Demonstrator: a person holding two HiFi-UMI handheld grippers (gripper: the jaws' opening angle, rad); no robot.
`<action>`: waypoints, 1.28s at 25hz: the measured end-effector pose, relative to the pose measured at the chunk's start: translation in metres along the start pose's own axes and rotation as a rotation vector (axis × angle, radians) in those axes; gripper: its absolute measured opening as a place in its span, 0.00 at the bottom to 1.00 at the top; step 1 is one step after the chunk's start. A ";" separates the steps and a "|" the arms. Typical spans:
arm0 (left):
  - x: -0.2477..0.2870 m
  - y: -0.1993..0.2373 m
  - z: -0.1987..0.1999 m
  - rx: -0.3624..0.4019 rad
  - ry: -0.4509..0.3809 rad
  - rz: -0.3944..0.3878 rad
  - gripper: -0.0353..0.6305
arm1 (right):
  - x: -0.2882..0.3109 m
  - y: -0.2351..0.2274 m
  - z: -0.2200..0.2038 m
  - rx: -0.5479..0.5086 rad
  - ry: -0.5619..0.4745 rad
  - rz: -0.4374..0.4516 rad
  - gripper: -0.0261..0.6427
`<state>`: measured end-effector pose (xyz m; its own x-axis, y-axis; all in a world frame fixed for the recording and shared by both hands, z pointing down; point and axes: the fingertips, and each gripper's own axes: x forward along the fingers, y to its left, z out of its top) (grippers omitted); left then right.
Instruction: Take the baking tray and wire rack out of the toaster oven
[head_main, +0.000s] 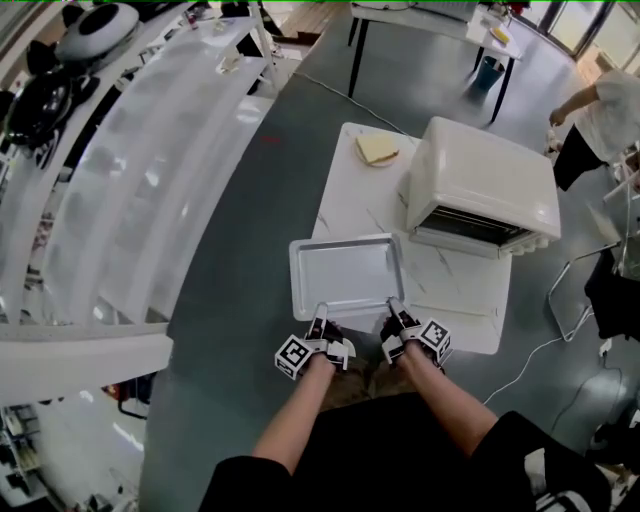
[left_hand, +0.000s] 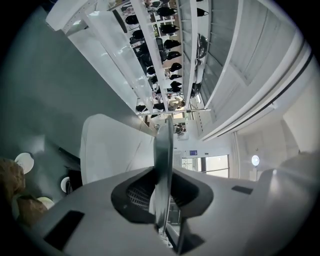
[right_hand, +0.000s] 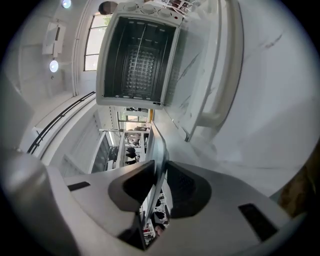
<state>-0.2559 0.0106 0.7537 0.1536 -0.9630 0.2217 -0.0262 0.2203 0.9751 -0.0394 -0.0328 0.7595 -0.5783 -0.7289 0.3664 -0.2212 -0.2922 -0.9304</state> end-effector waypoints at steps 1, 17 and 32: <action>0.002 0.003 0.003 0.005 0.000 0.004 0.18 | 0.005 -0.003 -0.002 0.001 0.001 0.001 0.18; 0.021 0.071 0.007 0.083 0.243 0.334 0.19 | 0.030 -0.051 -0.010 -0.071 0.035 -0.259 0.19; 0.029 0.072 0.007 0.210 0.342 0.477 0.18 | 0.009 -0.054 -0.013 -0.180 0.109 -0.447 0.29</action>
<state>-0.2602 -0.0028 0.8306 0.3837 -0.6537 0.6522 -0.3586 0.5453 0.7576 -0.0432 -0.0154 0.8128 -0.4726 -0.4849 0.7359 -0.5927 -0.4431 -0.6726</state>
